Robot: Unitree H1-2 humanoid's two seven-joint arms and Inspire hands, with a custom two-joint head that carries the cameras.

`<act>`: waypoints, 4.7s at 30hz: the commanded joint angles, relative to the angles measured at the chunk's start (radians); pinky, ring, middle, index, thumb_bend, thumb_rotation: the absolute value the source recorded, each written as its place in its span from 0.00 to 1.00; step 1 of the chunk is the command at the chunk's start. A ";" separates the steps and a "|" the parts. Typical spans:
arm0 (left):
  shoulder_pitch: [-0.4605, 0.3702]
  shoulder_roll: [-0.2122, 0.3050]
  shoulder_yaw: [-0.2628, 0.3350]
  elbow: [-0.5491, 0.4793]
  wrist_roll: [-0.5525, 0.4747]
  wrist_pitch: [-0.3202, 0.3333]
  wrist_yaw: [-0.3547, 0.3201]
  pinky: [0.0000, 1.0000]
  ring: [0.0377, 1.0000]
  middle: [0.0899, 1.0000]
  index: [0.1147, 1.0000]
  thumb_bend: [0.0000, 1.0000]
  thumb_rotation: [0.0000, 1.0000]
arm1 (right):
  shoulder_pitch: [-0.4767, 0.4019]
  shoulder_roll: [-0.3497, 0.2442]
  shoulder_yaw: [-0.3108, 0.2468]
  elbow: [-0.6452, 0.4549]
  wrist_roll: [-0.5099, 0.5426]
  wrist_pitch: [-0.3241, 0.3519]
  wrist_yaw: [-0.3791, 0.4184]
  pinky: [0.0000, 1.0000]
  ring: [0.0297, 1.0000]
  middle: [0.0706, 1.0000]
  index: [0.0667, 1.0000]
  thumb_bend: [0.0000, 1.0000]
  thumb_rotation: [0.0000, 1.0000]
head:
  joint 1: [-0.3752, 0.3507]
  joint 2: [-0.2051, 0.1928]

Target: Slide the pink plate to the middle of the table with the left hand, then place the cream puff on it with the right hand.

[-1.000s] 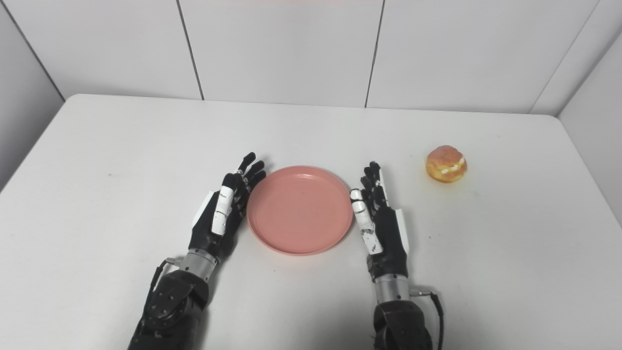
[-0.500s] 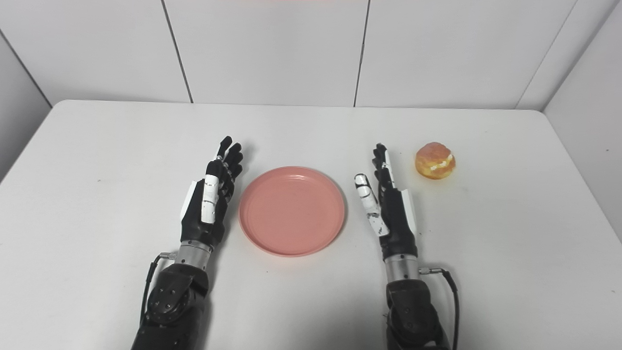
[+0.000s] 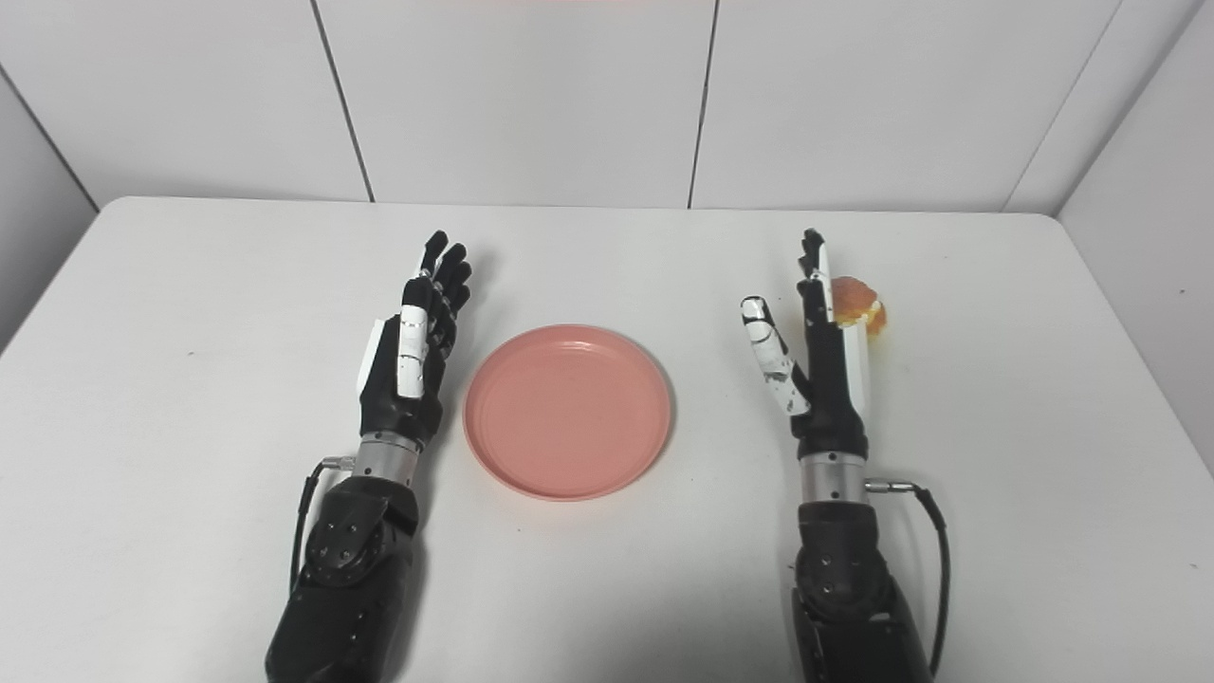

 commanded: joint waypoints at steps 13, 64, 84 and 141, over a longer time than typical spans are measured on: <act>0.080 0.034 -0.012 0.049 -0.006 0.032 -0.033 1.00 0.97 0.96 0.96 0.75 1.00 | -0.072 -0.088 -0.072 -0.093 -0.070 0.089 -0.049 0.94 0.96 0.96 0.98 0.65 0.75 | -0.026 0.001; 0.098 0.127 0.007 0.058 -0.103 0.076 -0.188 1.00 0.97 0.95 0.96 0.76 1.00 | -0.178 -0.218 0.045 0.108 -0.232 0.373 -0.028 0.82 0.93 0.95 0.96 0.75 0.40 | -0.193 -0.035; 0.107 0.123 0.001 0.031 -0.106 0.085 -0.208 1.00 0.98 0.95 0.98 0.77 1.00 | -0.186 -0.272 0.101 0.174 -0.254 0.408 0.014 0.87 0.93 0.95 0.96 0.61 0.26 | -0.181 -0.025; 0.125 0.112 -0.018 -0.018 -0.085 0.107 -0.189 1.00 0.98 0.95 0.97 0.75 1.00 | -0.163 -0.242 0.102 0.067 -0.236 0.373 -0.101 0.16 0.21 0.37 0.47 0.52 0.00 | -0.141 -0.003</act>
